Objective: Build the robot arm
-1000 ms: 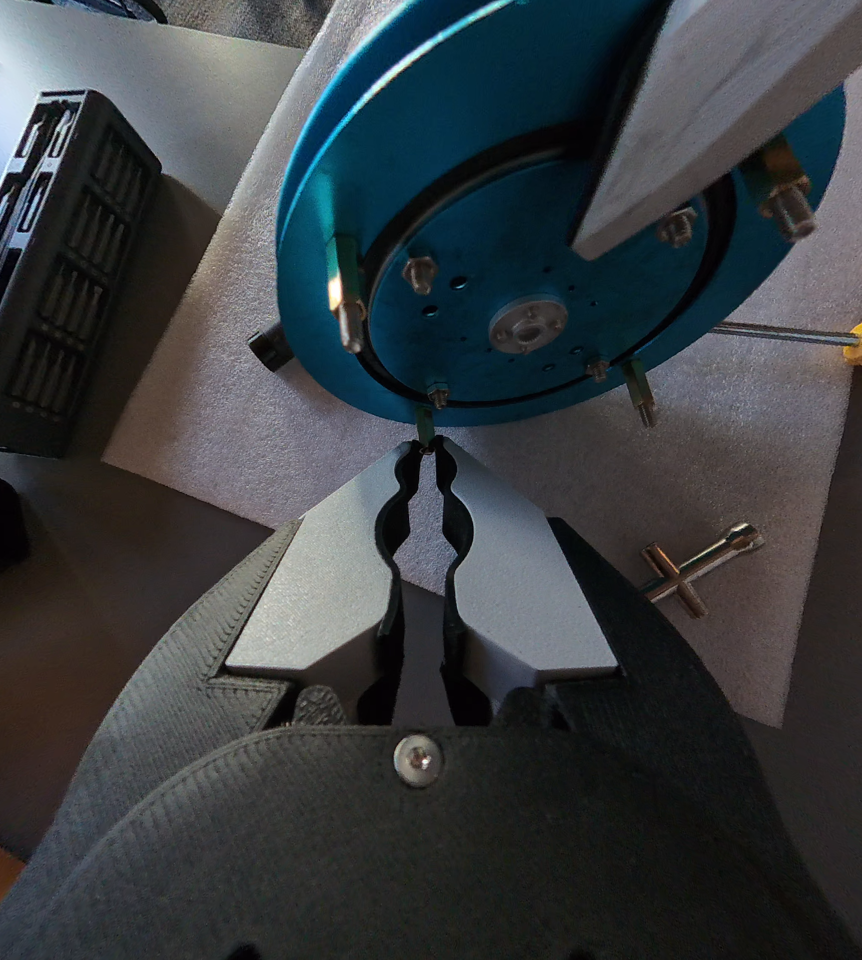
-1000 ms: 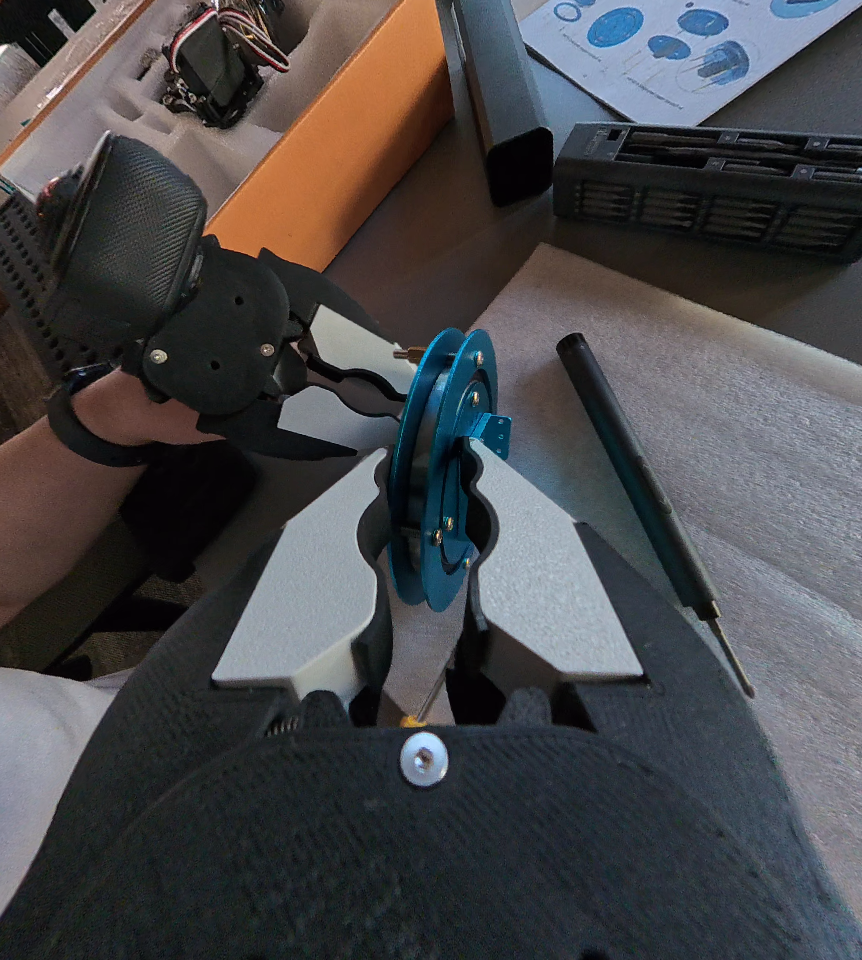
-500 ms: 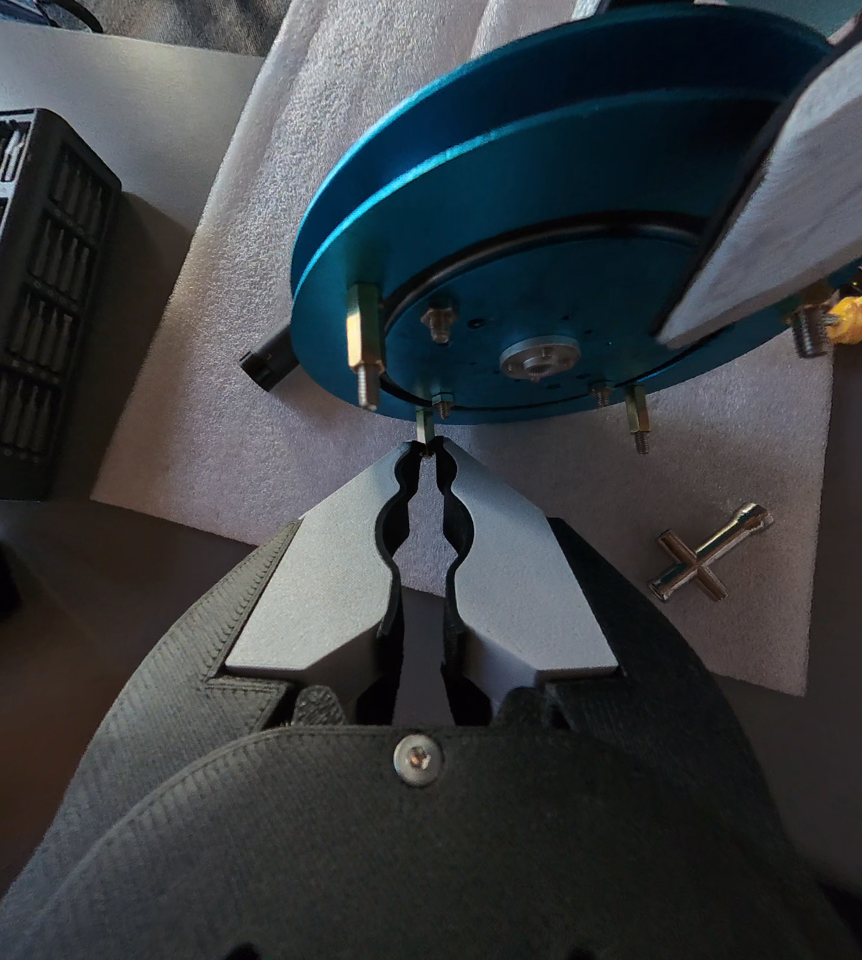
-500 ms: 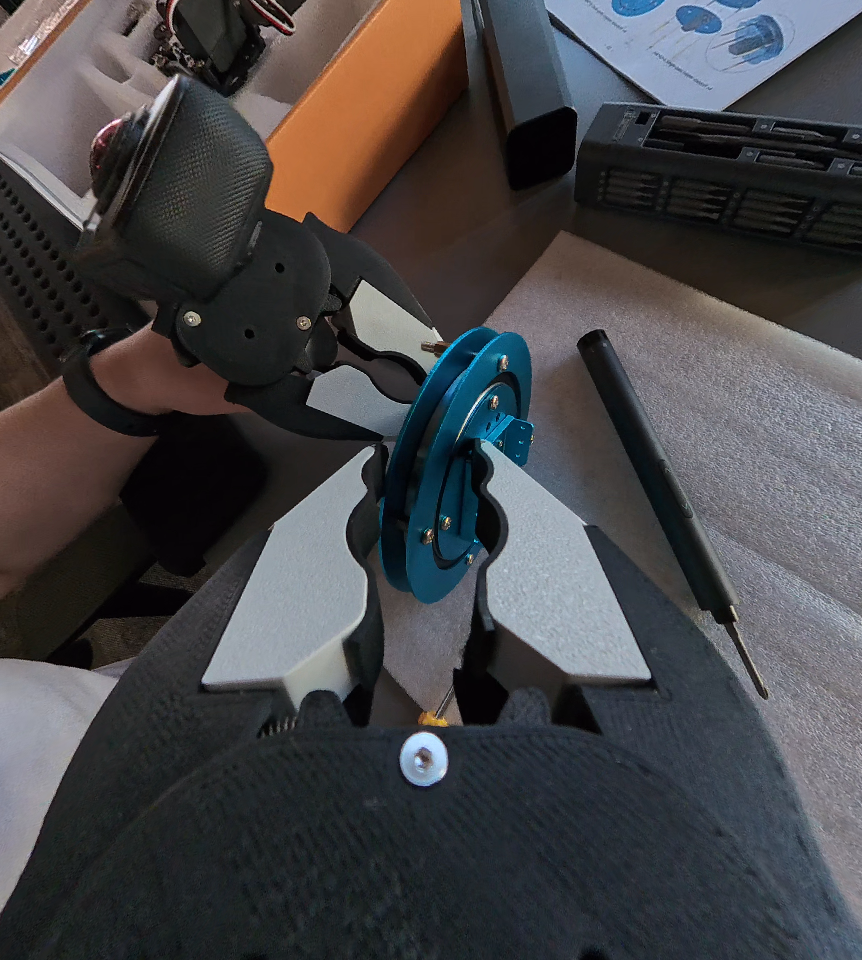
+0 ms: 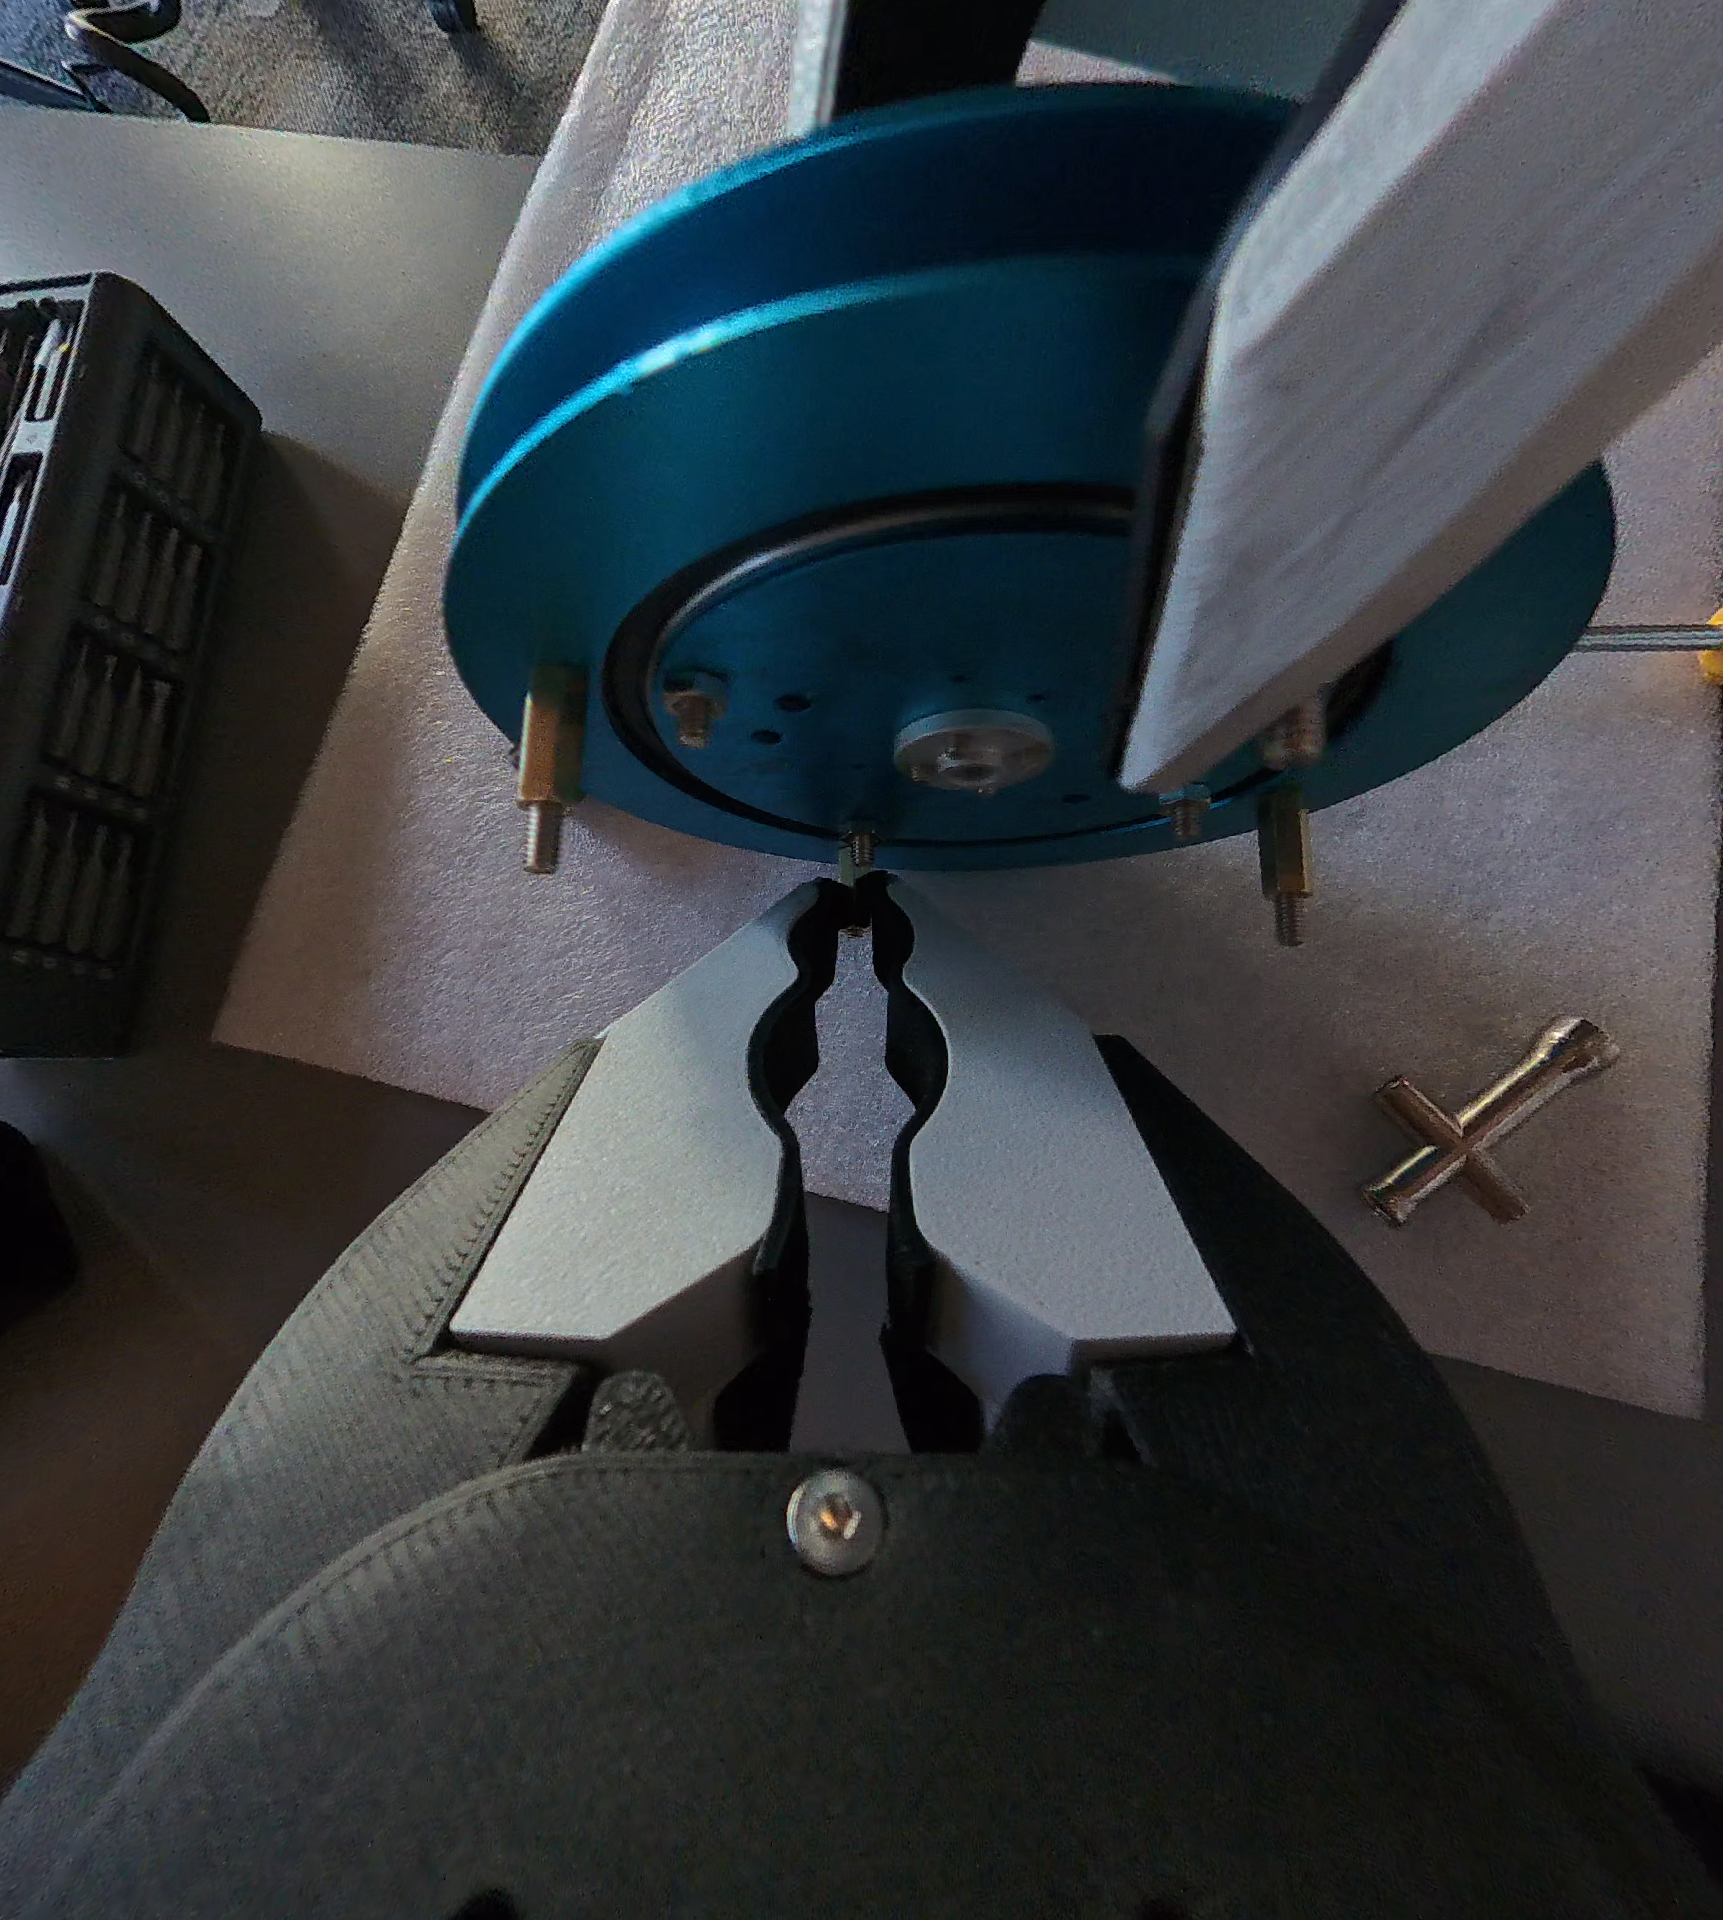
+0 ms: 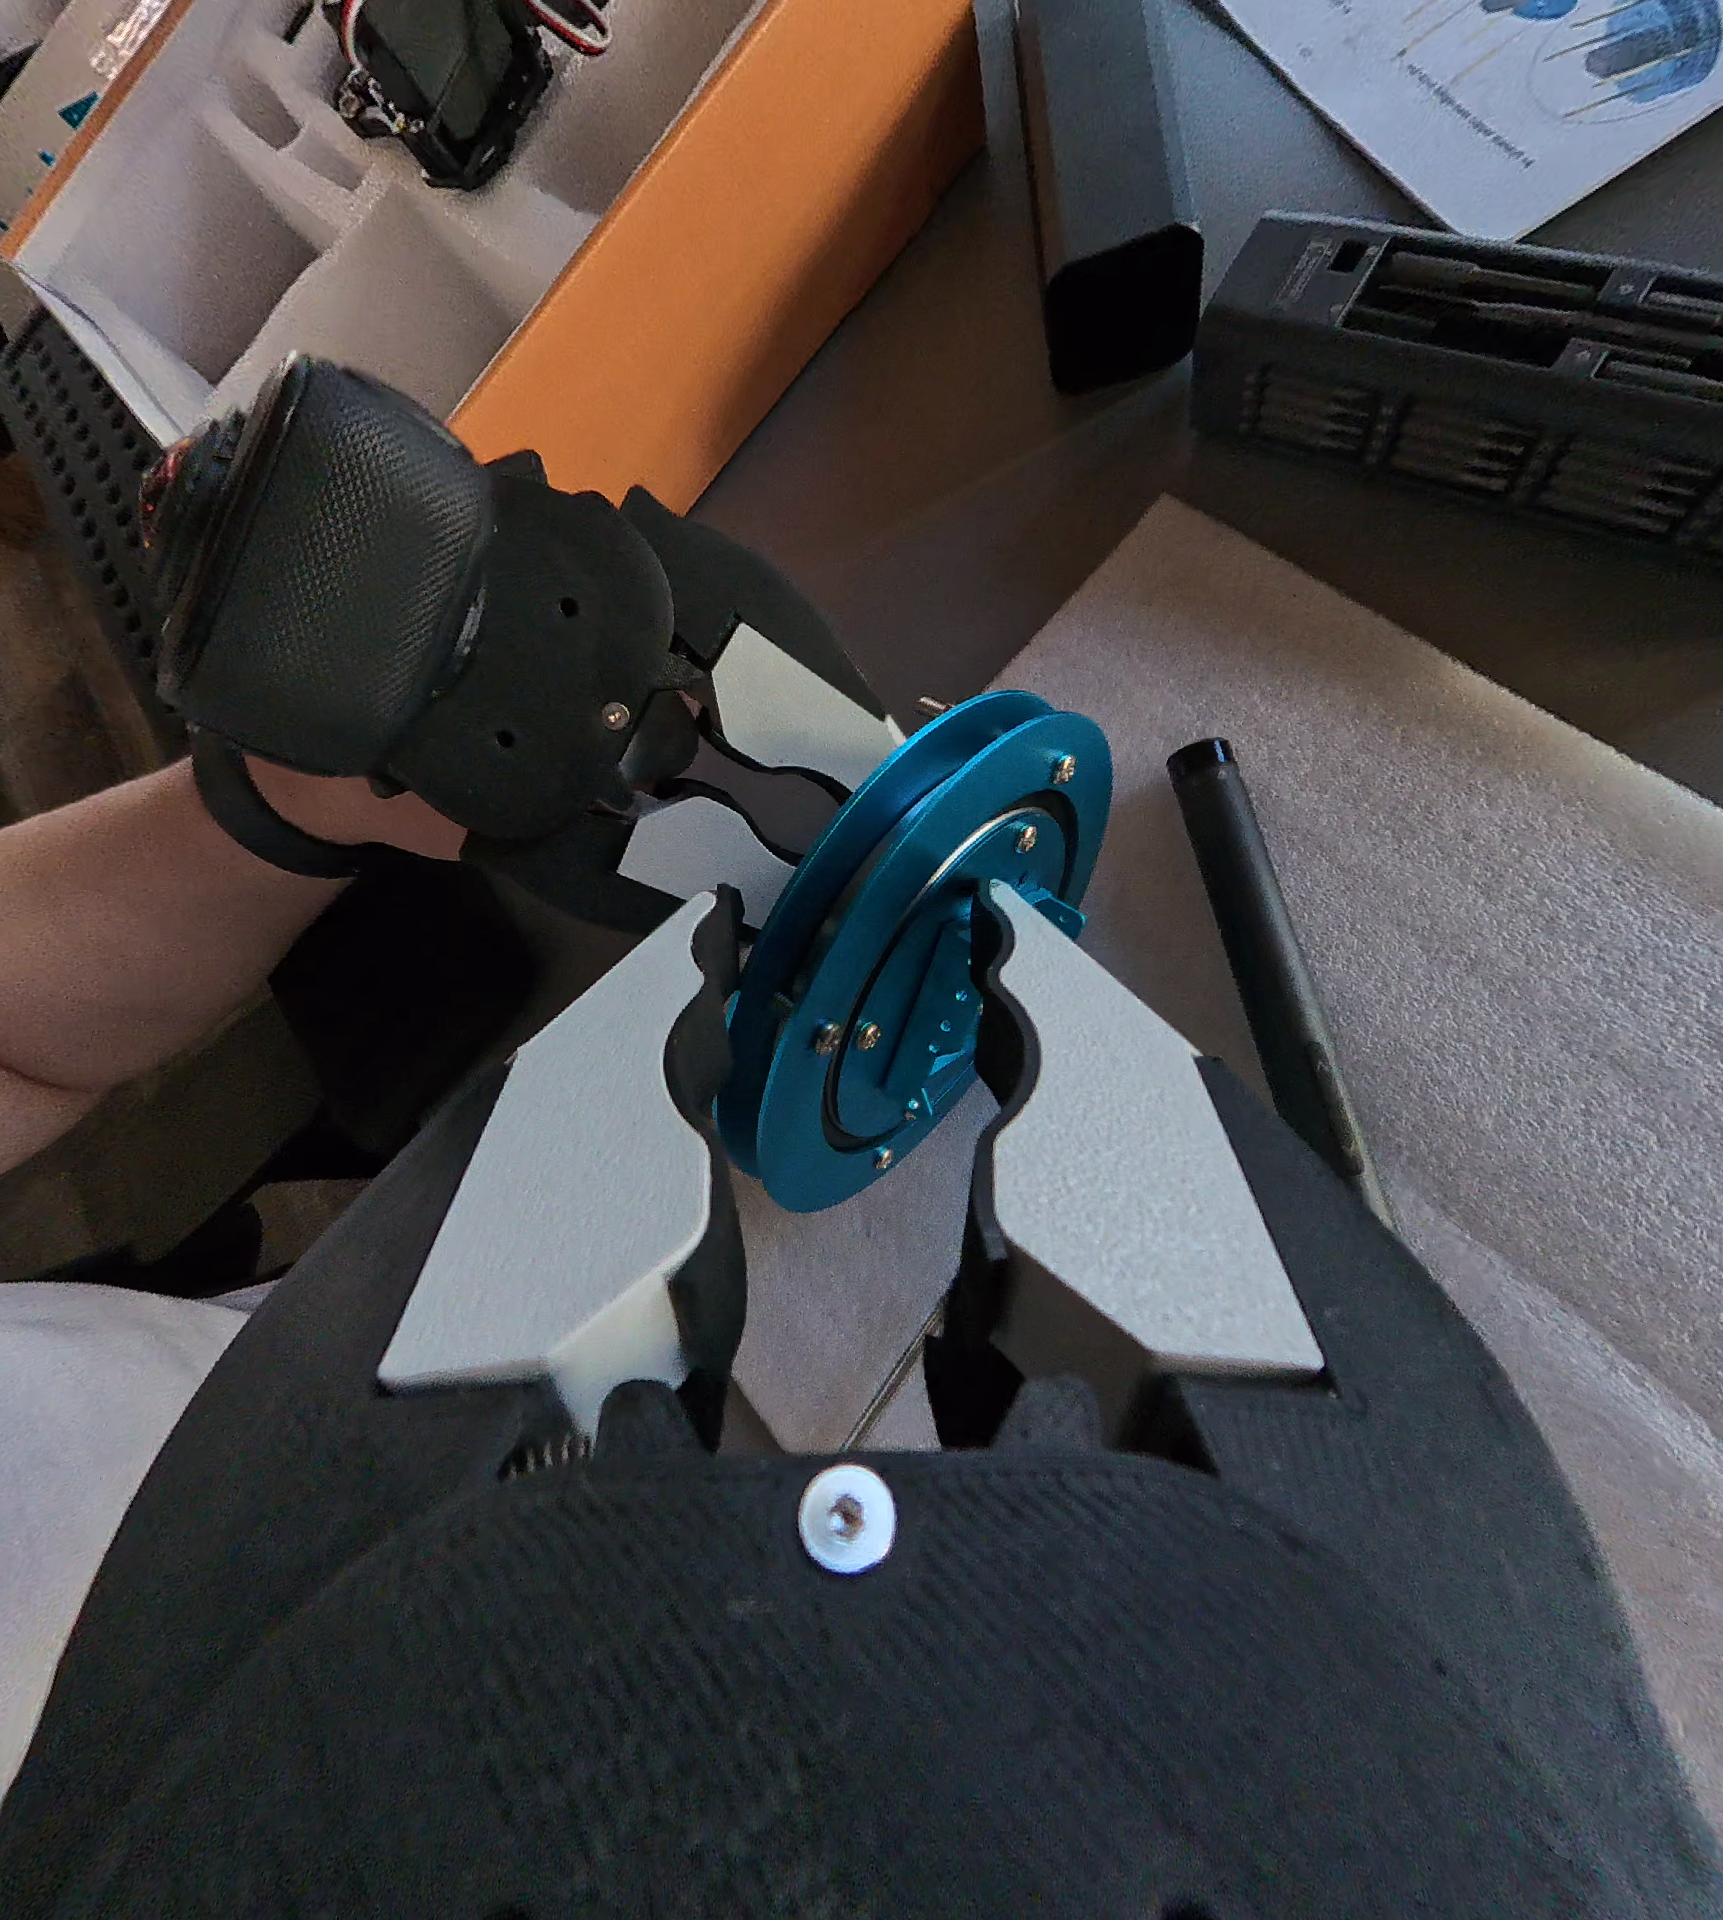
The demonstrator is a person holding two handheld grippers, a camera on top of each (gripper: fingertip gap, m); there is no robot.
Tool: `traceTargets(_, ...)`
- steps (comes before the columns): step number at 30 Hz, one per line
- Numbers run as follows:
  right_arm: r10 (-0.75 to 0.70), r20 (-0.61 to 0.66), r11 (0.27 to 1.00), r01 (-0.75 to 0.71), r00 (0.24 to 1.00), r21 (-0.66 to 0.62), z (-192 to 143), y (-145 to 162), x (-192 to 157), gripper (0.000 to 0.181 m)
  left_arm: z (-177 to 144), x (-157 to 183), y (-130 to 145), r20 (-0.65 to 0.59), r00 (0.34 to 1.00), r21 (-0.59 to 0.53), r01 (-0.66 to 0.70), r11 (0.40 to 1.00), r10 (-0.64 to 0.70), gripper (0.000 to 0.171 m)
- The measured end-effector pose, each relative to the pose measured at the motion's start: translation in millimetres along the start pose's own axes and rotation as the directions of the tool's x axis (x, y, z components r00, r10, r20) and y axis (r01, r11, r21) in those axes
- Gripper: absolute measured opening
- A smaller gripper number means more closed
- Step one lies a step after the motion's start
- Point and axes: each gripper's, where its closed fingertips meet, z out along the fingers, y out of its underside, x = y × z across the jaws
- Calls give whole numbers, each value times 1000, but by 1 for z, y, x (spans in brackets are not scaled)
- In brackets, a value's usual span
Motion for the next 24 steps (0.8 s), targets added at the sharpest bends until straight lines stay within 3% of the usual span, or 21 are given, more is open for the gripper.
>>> traceTargets(9,19,100,1000,-18,995,-5,-1,-10,4,47,2,-1,0,-21,998,18,54,998,-54,4)
traceTargets(24,-25,113,999,19,993,48,-10,-19,8,50,1,0,-2,-42,994,15,99,995,-99,4)
